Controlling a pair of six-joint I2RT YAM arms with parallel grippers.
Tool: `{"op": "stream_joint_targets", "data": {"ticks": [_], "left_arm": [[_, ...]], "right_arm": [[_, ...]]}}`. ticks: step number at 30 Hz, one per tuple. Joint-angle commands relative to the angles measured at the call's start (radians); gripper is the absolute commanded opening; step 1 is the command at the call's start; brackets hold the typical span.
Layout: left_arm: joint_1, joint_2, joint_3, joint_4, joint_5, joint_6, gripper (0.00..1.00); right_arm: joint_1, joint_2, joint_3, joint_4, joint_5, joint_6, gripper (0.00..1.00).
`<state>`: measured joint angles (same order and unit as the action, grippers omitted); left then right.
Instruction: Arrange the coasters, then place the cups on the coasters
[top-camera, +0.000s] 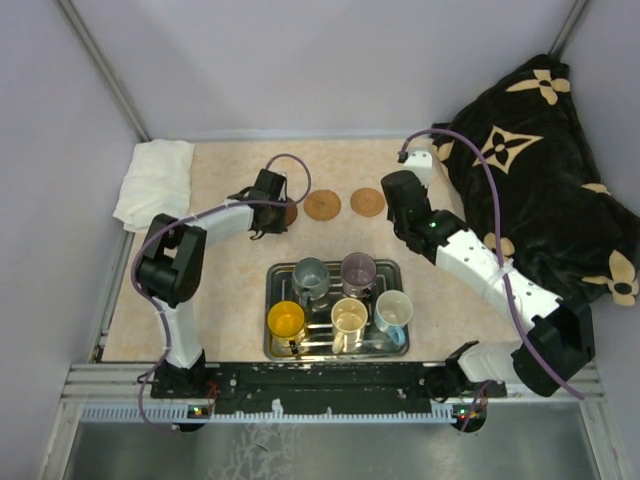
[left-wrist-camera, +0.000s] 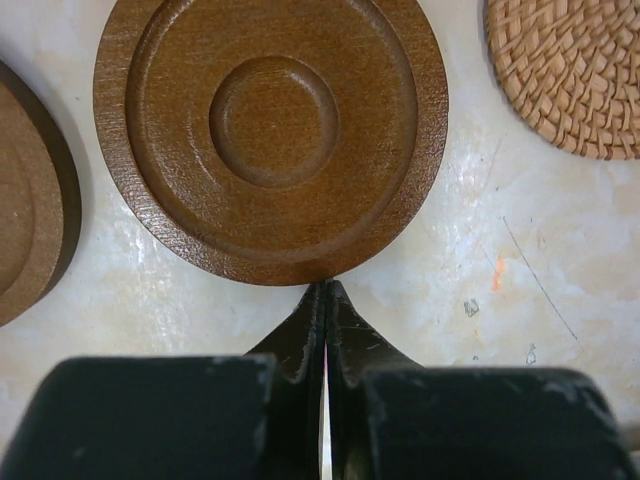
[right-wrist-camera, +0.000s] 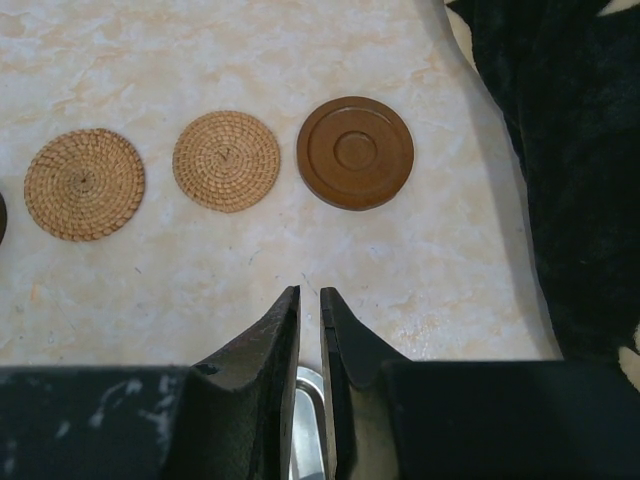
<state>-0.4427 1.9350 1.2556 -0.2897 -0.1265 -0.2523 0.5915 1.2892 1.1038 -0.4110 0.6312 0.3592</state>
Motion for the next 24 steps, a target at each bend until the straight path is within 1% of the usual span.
{"op": "stream_joint_targets", "data": {"ticks": [1, 7, 11, 15, 17, 21, 22, 23, 24], "left_arm": [[-0.001, 0.069, 0.007, -0.041, -0.035, 0.027, 0.02], [-0.001, 0.073, 0.021, -0.049, -0.029, 0.024, 0.02], [-0.001, 0.055, 0.008, -0.046, -0.013, 0.022, 0.06], [-0.003, -0.012, -0.029, -0.041, 0.033, 0.012, 0.09], [-0.006, -0.071, -0.051, -0.033, 0.066, 0.008, 0.11], [-0.010, -0.218, -0.067, -0.044, 0.102, 0.010, 0.12], [-0.010, -0.249, -0.065, -0.048, 0.097, 0.010, 0.12], [-0.010, -0.283, -0.064, -0.052, 0.085, 0.014, 0.13], [-0.010, -0.315, -0.065, -0.051, 0.065, 0.017, 0.14]], "right_arm": [[0.001, -0.045, -0.003, 0.039, 0.029, -0.006, 0.15], [0.001, -0.047, -0.004, 0.034, 0.032, -0.003, 0.15], [0.001, -0.048, -0.004, 0.036, 0.033, -0.002, 0.15], [0.002, -0.051, -0.004, 0.037, 0.038, 0.001, 0.16], [0.001, -0.057, -0.004, 0.046, 0.039, 0.004, 0.21], [0.001, -0.082, 0.001, 0.103, 0.089, -0.006, 0.48], [0.001, -0.087, 0.006, 0.117, 0.114, -0.009, 0.66], [-0.003, -0.092, 0.013, 0.129, 0.137, -0.009, 0.86], [-0.010, -0.097, 0.021, 0.139, 0.145, -0.008, 0.97]]}}
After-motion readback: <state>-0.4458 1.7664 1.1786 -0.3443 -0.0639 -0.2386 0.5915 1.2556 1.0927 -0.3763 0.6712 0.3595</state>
